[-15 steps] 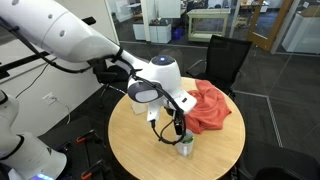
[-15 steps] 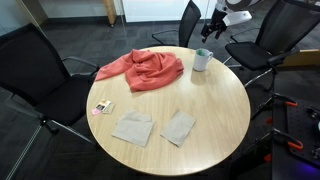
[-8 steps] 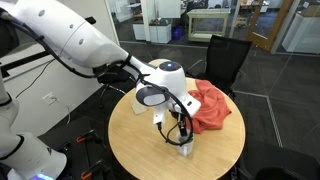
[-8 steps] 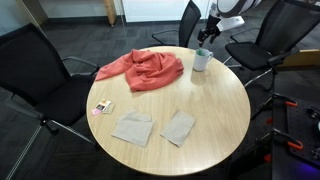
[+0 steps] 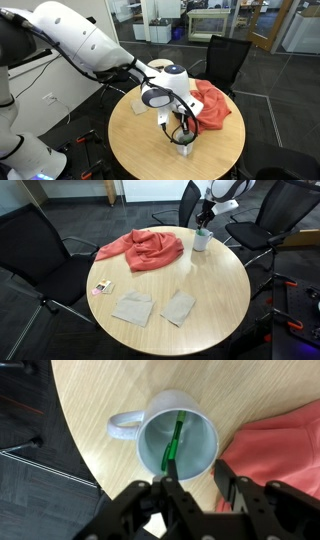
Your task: Remove the pen from the mug cup and move the mug cup to the left
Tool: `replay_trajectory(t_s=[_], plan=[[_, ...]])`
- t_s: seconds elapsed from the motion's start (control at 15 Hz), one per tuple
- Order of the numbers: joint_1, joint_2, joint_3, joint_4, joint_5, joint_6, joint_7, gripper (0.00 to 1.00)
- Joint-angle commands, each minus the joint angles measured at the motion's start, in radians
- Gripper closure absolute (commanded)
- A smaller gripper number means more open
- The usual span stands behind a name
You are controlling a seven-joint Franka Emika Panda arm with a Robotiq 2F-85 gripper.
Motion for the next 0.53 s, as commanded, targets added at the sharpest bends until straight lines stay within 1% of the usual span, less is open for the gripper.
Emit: replay_trajectory(t_s=[0.0, 0.13, 0.27, 0.47], plan=[[-0.016, 0.017, 0.009, 0.022, -0.006, -0.014, 0.041, 0.56], [-0.018, 0.023, 0.009, 0.021, -0.004, -0.015, 0.051, 0.56], [-0.026, 0.032, 0.011, 0.027, 0.000, -0.021, 0.053, 0.55], [-0.032, 0.043, 0.013, 0.033, 0.003, -0.024, 0.059, 0.56]])
